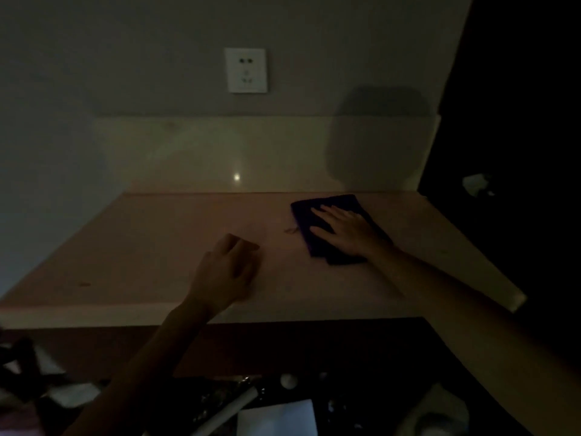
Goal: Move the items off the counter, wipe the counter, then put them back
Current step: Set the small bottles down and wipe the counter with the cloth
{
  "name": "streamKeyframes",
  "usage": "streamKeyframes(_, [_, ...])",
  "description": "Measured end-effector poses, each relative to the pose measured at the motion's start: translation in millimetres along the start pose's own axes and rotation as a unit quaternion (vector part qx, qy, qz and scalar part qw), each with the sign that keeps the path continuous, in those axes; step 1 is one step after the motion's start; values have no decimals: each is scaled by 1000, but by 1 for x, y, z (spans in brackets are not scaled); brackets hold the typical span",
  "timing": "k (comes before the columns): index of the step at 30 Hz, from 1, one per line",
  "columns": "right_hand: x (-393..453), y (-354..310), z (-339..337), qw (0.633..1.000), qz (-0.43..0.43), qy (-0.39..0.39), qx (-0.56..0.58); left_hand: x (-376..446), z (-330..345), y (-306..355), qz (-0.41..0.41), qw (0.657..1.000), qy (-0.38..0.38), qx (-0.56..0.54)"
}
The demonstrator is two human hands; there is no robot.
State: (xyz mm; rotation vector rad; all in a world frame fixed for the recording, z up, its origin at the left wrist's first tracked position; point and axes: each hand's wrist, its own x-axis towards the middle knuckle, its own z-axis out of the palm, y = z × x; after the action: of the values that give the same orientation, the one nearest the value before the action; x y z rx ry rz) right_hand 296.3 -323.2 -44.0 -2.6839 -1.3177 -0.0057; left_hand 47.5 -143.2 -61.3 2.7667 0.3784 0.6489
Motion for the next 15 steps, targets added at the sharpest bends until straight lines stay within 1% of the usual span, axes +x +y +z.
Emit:
streamKeyframes(3, [-39,80,-11,998,64,-8,-4,15,29,57,27,997,-25,65])
streamKeyframes(6, [-84,140,-21,992,128,-2,-12,21,46,99,16,997,-53,49])
streamKeyframes(8, [-112,166,-27,986,166,7,-12,20,53,116,38,996,-57,63])
streamKeyframes(11, [-141,176,-28,981,195,11,6,17,54,120,42,993,-52,93])
streamKeyframes(15, [-165,161,-24,981,192,13,-10,16,57,117,54,989,-45,131])
